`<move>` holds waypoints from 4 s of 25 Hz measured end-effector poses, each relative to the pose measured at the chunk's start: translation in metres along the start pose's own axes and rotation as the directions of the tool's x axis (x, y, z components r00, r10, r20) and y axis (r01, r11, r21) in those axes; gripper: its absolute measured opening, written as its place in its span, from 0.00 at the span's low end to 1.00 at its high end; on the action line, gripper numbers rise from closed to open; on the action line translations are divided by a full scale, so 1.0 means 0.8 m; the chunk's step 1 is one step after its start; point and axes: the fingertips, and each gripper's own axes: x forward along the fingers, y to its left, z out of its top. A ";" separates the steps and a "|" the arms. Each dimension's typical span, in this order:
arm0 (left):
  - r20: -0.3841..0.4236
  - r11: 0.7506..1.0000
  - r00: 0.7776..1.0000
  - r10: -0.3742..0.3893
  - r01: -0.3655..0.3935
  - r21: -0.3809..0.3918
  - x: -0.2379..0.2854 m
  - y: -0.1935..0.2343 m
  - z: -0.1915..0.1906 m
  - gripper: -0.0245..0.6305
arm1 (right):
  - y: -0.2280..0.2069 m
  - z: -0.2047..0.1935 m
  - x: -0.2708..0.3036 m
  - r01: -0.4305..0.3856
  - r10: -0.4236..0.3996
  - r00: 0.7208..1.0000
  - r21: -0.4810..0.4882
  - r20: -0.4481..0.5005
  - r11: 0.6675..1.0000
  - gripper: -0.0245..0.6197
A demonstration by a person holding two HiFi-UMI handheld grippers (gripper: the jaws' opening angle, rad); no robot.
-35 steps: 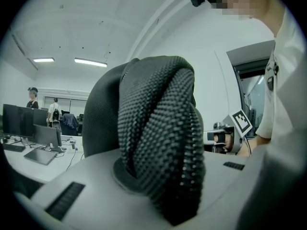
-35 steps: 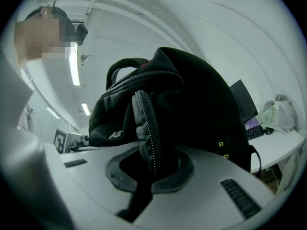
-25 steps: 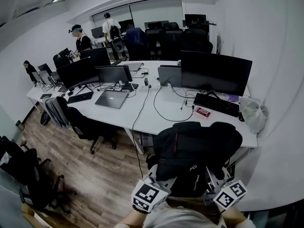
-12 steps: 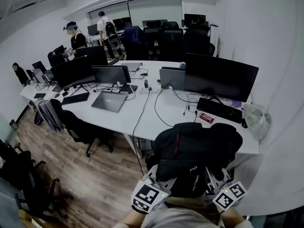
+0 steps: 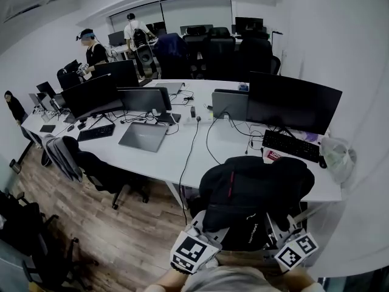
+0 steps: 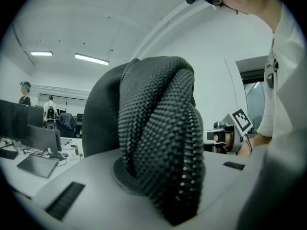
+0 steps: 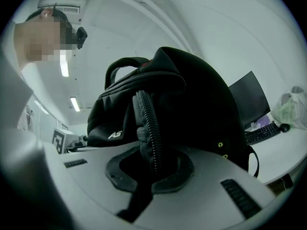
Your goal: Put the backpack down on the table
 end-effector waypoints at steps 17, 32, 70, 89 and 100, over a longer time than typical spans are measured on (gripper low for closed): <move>0.000 0.998 0.998 0.057 -0.057 -0.019 -0.010 0.099 -0.004 0.12 | 0.011 -0.013 0.101 -0.036 0.036 0.998 0.005 -0.049 0.999 0.07; -0.016 0.992 0.993 0.121 -0.121 -0.015 0.100 0.179 -0.002 0.12 | -0.092 0.015 0.196 -0.100 0.102 0.992 0.019 -0.077 0.995 0.07; 0.009 0.996 0.996 0.086 -0.085 -0.030 0.320 0.481 0.009 0.12 | -0.278 0.073 0.510 -0.057 0.054 0.995 -0.046 -0.079 0.997 0.07; 0.007 0.997 0.999 0.041 -0.041 -0.062 0.368 0.618 -0.006 0.12 | -0.318 0.060 0.641 0.020 -0.029 0.993 -0.080 -0.112 0.997 0.07; 0.026 0.997 0.999 0.045 -0.043 -0.065 0.434 0.662 -0.016 0.12 | -0.380 0.066 0.688 0.069 -0.079 0.992 -0.103 -0.096 0.992 0.07</move>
